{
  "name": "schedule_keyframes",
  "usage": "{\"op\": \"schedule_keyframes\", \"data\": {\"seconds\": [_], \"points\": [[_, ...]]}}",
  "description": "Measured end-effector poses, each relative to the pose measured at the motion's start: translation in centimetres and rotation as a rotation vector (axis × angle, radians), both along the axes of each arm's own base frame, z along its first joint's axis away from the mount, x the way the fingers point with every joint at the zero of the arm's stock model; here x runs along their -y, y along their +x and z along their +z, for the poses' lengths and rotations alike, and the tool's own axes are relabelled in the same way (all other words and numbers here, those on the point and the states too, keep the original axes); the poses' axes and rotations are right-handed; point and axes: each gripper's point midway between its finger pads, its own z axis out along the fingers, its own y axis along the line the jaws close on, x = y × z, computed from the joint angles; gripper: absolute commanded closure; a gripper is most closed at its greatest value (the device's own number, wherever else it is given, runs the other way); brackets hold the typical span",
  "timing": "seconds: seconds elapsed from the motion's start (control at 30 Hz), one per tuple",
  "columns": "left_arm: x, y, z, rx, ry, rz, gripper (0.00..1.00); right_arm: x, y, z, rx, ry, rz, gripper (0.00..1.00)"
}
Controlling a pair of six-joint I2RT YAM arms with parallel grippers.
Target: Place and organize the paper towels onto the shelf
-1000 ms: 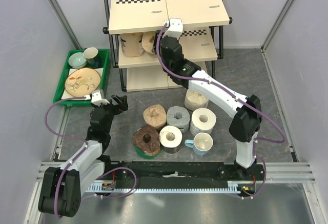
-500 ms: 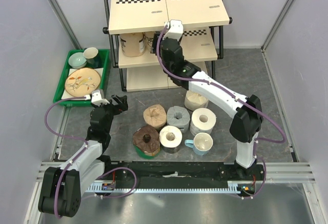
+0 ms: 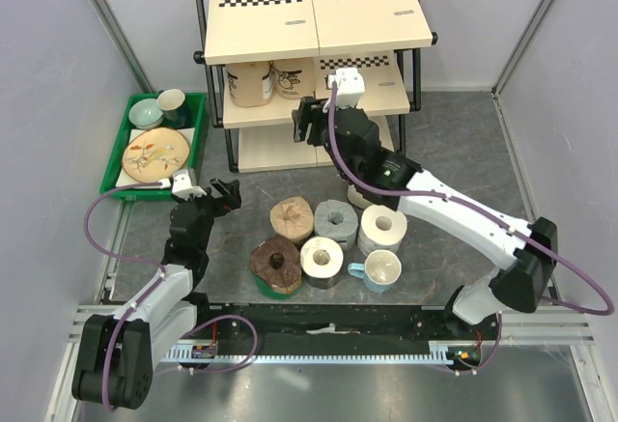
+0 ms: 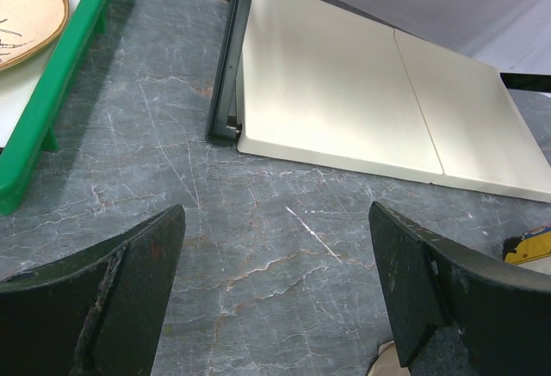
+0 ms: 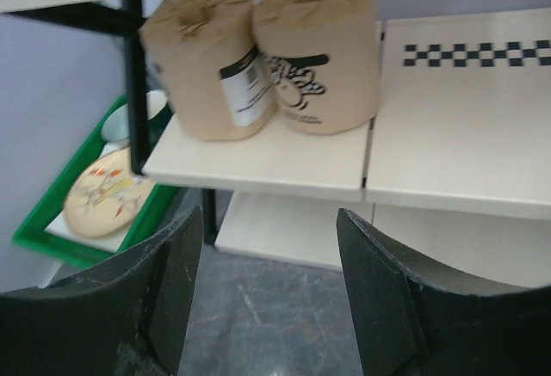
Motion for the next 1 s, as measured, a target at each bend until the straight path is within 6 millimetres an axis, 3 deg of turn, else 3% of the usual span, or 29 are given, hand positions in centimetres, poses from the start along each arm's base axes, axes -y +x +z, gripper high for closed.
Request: {"op": "schedule_keyframes", "data": {"seconds": [0.1,0.2,0.4,0.53,0.6,1.0], "points": [[0.0,0.0,0.0,0.0,0.0,0.0,0.05,-0.4,-2.2,0.1,-0.041,-0.001,0.073,0.23],[0.0,0.0,0.0,0.0,0.0,0.0,0.05,-1.0,-3.0,-2.4,-0.122,-0.053,0.133,0.2],[0.0,0.0,0.0,0.0,0.0,0.0,0.05,-3.1,-5.0,-13.1,-0.372,-0.249,0.293,0.18],[0.0,-0.1,-0.1,0.0,0.0,0.0,0.05,-3.2,-6.6,-18.3,-0.5,-0.334,0.356,0.18],[0.0,-0.1,-0.1,0.0,0.0,0.0,0.05,-3.0,-7.2,-19.4,-0.535,-0.353,0.376,0.18],[0.0,-0.1,-0.1,0.0,0.0,0.0,0.05,-2.6,-9.8,-21.3,-0.61,-0.362,0.469,0.18]]}}
